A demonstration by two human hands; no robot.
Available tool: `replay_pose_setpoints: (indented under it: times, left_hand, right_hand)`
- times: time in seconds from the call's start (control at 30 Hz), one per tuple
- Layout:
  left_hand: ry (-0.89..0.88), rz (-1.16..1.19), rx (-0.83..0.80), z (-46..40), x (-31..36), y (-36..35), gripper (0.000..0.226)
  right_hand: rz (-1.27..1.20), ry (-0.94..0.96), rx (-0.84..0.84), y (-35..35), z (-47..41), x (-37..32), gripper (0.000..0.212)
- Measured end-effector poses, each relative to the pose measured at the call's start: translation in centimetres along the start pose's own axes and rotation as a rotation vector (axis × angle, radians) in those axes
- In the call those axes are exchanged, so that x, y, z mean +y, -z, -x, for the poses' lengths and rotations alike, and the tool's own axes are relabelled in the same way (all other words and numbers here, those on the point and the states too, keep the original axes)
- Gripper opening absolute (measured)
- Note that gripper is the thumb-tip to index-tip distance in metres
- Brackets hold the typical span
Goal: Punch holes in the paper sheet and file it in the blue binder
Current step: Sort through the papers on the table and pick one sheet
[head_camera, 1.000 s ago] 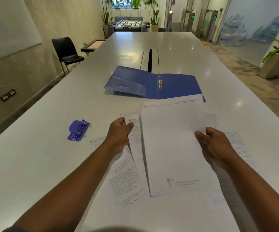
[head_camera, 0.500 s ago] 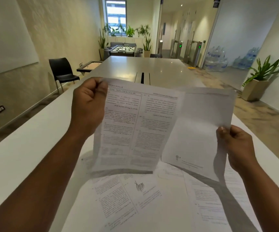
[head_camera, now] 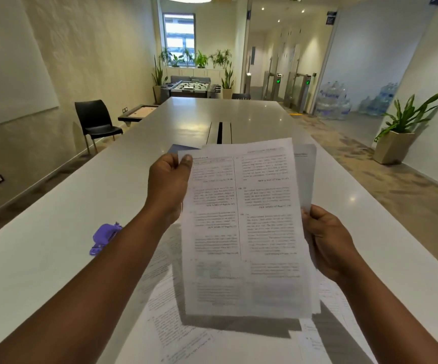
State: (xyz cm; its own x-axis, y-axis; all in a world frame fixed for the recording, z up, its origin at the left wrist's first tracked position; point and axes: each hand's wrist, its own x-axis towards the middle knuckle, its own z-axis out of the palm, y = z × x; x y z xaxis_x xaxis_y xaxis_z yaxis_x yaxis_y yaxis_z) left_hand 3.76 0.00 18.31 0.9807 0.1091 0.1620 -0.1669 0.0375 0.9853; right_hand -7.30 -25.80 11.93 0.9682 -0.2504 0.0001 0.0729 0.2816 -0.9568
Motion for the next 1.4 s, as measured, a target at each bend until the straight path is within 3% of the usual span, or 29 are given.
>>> replay_pose_setpoints:
  times: [0.2, 0.4, 0.57, 0.7, 0.93, 1.2, 1.4]
  left_hand:
    - [0.109, -0.013, -0.03, 0.4, -0.3, -0.1, 0.019]
    - [0.078, 0.008, 0.017, 0.8, -0.7, 0.2, 0.014]
    - [0.1, 0.171, -0.001, 1.1, -0.5, 0.6, 0.017]
    - [0.095, 0.211, -0.057, 1.4, -0.1, 0.8, 0.009]
    - [0.003, 0.15, -0.083, 1.6, 0.4, 1.1, 0.014]
    - [-0.285, 0.14, -0.085, 2.9, 1.0, 0.9, 0.01]
    - [-0.199, 0.079, -0.148, 3.5, -2.7, 0.8, 0.014]
  right_hand:
    - [0.162, 0.005, -0.061, -1.2, 1.2, 0.2, 0.023]
    - [0.157, 0.004, -0.076, -2.1, 2.0, 0.2, 0.025]
    - [-0.074, -0.126, -0.191, -2.0, 1.9, 0.4, 0.061]
    - [0.163, -0.014, -0.179, -2.2, 1.8, 0.6, 0.038]
    - [0.288, 0.077, -0.098, -2.7, 1.9, 0.9, 0.024]
    - [0.248, 0.213, -0.067, -2.8, 1.7, 0.5, 0.02]
    - [0.318, 0.096, -0.095, -2.0, 1.4, 3.7, 0.023]
